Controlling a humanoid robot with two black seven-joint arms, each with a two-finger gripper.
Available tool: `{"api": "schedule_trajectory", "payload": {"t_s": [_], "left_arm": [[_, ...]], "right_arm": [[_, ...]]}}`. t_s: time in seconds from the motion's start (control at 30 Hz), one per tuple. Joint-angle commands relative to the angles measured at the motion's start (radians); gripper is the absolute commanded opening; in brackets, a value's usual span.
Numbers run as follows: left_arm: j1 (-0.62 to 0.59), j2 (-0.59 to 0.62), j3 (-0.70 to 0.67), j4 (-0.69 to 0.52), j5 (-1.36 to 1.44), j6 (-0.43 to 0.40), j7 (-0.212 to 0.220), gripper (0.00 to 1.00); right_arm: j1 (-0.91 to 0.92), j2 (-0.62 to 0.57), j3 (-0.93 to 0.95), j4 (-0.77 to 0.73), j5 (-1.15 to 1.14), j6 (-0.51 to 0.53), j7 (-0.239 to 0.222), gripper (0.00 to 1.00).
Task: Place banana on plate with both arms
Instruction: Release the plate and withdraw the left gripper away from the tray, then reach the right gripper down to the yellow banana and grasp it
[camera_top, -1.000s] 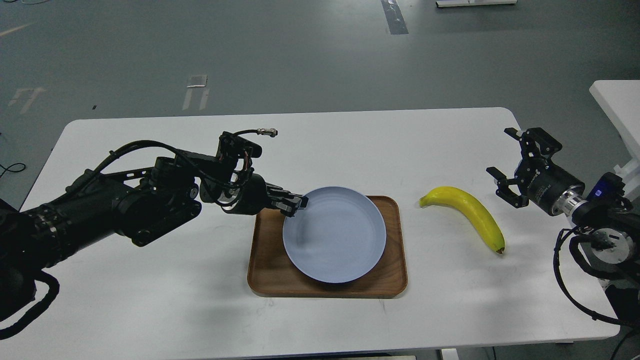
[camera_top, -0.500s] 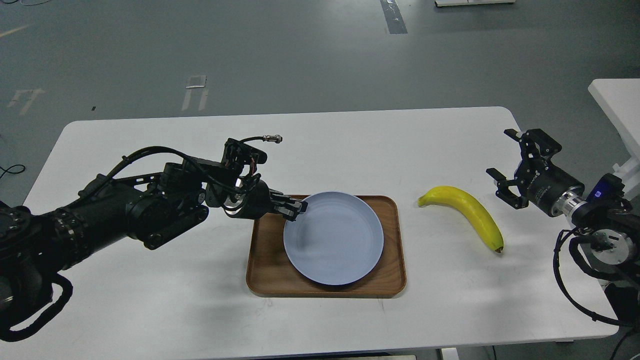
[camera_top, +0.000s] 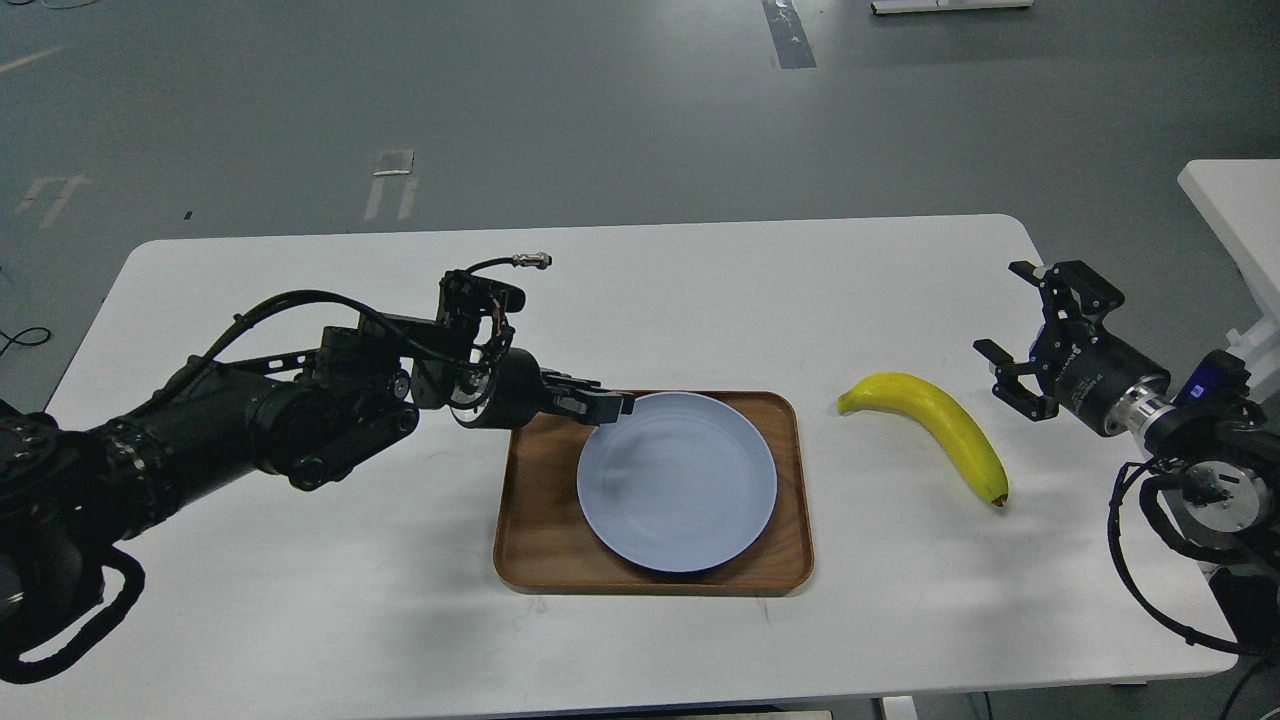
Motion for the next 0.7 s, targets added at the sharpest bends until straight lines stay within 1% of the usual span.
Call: {"api": "schedule_trajectory", "payload": {"t_s": [0.0,0.07,0.1,0.13,0.2,0.23,0.27,0.3,0.33,0.37,0.4,0.47,0.5,0.53,0.6,0.63,0.67], "left_arm": [[-0.008,0.063,-0.015,-0.006,-0.336,0.03,-0.009,0.98],[-0.008,0.086,-0.026,-0.008,-0.47,0.043,-0.012,0.98],[-0.008,0.115,-0.037,-0.012,-0.588,0.04,-0.029,0.98],[-0.008,0.13,-0.043,-0.012,-0.644,0.037,-0.043,0.98],[0.011,0.205,-0.089,-0.017,-0.832,0.029,-0.044,0.98],[0.017,0.224,-0.101,-0.021,-0.872,0.018,-0.044,0.98],[0.026,0.244,-0.113,-0.028,-0.909,0.003,-0.044,0.98],[0.06,0.288,-0.144,-0.035,-0.978,-0.044,-0.044,0.98],[0.081,0.31,-0.161,-0.035,-1.012,-0.071,-0.044,0.98],[0.119,0.346,-0.2,-0.035,-1.068,-0.135,-0.044,0.98],[0.156,0.37,-0.249,-0.034,-1.116,-0.153,-0.044,0.98],[0.202,0.382,-0.296,-0.023,-1.152,-0.153,-0.044,0.98],[0.253,0.388,-0.338,-0.017,-1.17,-0.153,-0.044,0.98],[0.278,0.39,-0.359,-0.015,-1.173,-0.153,-0.044,0.98],[0.343,0.39,-0.443,-0.009,-1.175,-0.153,-0.044,0.98],[0.356,0.39,-0.461,-0.009,-1.175,-0.153,-0.044,0.98],[0.373,0.388,-0.492,-0.009,-1.175,-0.153,-0.044,0.98]], "right_arm": [[0.004,-0.001,0.0,0.0,0.0,0.0,0.0,1.0],[0.006,-0.001,0.0,0.0,0.0,0.0,0.0,1.0],[0.007,-0.001,0.0,0.0,0.0,0.0,0.0,1.0],[0.009,-0.001,0.0,0.0,0.0,0.0,0.0,1.0],[0.009,-0.001,0.0,0.0,0.0,0.0,0.0,1.0],[0.009,-0.001,0.0,0.0,0.0,0.0,0.0,1.0],[0.009,-0.001,0.0,0.0,-0.001,0.0,0.0,1.0],[0.009,-0.001,0.0,0.0,-0.001,0.0,0.0,1.0],[0.009,-0.001,0.0,-0.002,-0.001,0.0,0.0,1.0],[0.01,-0.002,0.0,-0.002,-0.011,0.0,0.0,1.0],[0.01,-0.002,0.0,0.0,-0.037,0.0,0.0,1.0],[0.012,-0.007,0.0,0.003,-0.07,0.0,0.0,1.0],[0.015,-0.013,0.0,0.003,-0.107,0.0,0.0,1.0],[0.017,-0.016,0.0,0.003,-0.126,0.0,0.0,1.0],[0.024,-0.024,-0.002,0.008,-0.228,0.0,0.0,1.0],[0.03,-0.028,-0.002,0.008,-0.27,0.0,0.0,1.0],[0.052,-0.045,-0.002,0.008,-0.366,0.0,0.0,1.0]]}}
